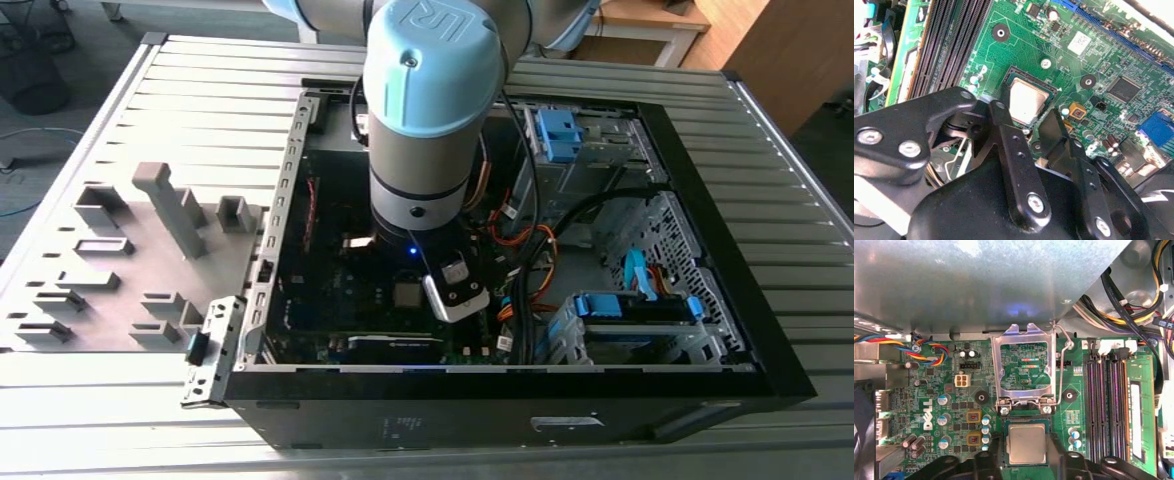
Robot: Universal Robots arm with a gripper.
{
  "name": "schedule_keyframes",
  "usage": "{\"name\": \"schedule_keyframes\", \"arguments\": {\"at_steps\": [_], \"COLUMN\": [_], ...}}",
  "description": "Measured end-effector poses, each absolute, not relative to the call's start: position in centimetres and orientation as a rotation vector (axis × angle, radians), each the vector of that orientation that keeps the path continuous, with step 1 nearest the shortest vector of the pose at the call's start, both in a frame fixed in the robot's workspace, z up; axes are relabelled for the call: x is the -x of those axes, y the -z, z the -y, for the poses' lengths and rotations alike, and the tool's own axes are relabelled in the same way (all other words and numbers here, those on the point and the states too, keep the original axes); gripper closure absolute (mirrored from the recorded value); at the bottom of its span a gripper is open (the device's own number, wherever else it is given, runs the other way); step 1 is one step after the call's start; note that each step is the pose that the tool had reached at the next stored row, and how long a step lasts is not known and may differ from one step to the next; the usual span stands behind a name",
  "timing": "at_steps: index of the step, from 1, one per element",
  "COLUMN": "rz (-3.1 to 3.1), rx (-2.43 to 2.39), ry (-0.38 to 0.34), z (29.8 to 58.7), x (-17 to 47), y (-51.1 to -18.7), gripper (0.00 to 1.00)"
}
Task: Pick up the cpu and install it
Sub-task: 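Place the cpu into insertion slot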
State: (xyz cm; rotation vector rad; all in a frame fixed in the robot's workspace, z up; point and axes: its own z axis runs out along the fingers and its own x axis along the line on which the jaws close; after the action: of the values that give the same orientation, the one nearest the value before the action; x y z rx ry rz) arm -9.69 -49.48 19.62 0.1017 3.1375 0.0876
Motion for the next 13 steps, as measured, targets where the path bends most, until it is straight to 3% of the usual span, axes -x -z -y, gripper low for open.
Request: {"name": "schedule_keyframes", "arguments": {"at_steps": [1, 3, 4, 7, 8, 13], "rz": [-3.138, -3.138, -3.137, -3.137, -3.137, -3.137], "rx": [-0.102, -0.102, -0.102, -0.102, -0.102, -0.102], "ry": [-0.088, -0.088, -0.088, -0.088, -0.088, -0.088], "z": [49.48, 49.48, 49.48, 49.48, 49.48, 49.48], "x": [9.69, 9.69, 9.69, 9.70, 9.70, 9.70], "y": [-19.62, -19.61, -19.61, -19.60, -19.60, -19.59], "gripper": [0.45, 0.45, 0.39, 0.39, 0.40, 0.64]}}
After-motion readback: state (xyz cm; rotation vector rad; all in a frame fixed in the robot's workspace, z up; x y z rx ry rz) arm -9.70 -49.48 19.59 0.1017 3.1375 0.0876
